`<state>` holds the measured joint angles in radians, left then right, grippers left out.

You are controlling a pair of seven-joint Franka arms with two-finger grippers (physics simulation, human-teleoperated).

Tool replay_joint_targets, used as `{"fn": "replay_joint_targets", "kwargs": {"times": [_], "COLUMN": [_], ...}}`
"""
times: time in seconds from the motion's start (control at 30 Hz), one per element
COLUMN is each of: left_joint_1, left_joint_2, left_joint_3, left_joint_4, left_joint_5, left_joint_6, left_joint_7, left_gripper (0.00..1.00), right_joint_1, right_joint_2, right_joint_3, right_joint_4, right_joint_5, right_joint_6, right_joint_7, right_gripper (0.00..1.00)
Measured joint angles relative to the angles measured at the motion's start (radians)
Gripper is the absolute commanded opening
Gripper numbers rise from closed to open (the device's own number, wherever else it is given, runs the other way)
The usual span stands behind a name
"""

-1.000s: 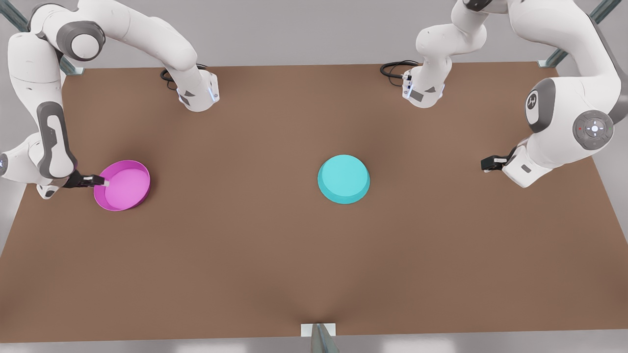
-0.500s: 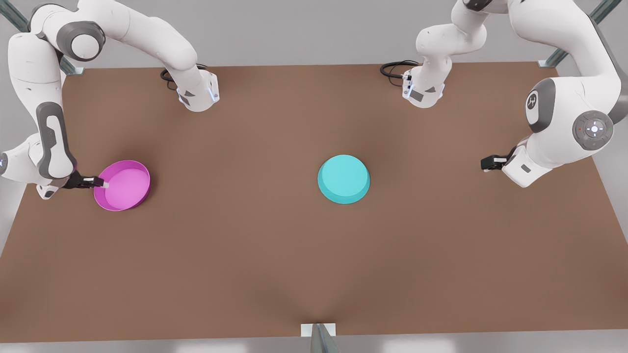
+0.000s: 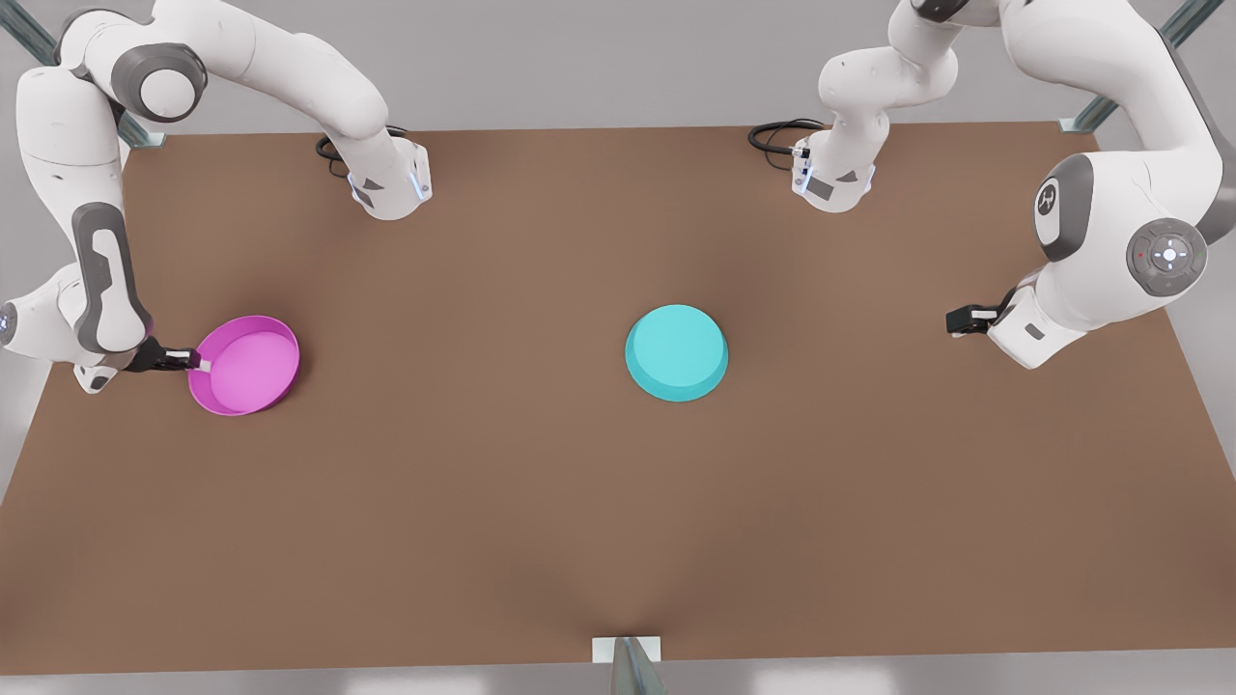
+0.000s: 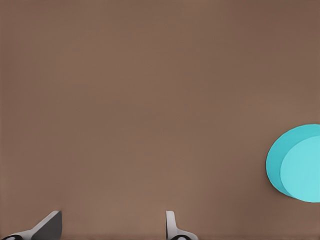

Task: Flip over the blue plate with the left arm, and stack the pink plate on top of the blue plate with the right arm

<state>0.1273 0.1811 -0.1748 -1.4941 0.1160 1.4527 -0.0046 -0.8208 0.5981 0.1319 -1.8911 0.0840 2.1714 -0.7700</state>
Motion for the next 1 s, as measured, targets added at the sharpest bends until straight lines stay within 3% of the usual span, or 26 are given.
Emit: {"fn": "replay_joint_targets", "kwargs": {"times": [0.3, 0.67, 0.87, 1.0], "left_joint_1": [0.0, 0.0, 0.0, 0.0], "left_joint_2": [0.0, 0.0, 0.0, 0.0], "left_joint_3": [-0.002, -0.002, -0.001, -0.001], "left_joint_4": [0.0, 0.0, 0.0, 0.0], "left_joint_5": [0.0, 0.0, 0.0, 0.0], "left_joint_6": [0.0, 0.0, 0.0, 0.002], "left_joint_7": [0.0, 0.0, 0.0, 0.0], "left_gripper": [1.0, 1.0, 1.0, 1.0], "right_joint_1": [0.011, 0.018, 0.105, 0.251], "right_joint_2": [-0.025, -0.126, -0.117, -0.119], "right_joint_3": [0.009, 0.369, 0.57, 0.646], "right_joint_4": [-0.001, -0.029, -0.147, -0.152], "right_joint_5": [0.043, 0.062, 0.076, 0.093], "right_joint_6": [-0.099, -0.23, -0.025, 0.018], "right_joint_7": [0.012, 0.228, 0.479, 0.74], "right_gripper": [0.21, 0.21, 0.21, 0.21]}}
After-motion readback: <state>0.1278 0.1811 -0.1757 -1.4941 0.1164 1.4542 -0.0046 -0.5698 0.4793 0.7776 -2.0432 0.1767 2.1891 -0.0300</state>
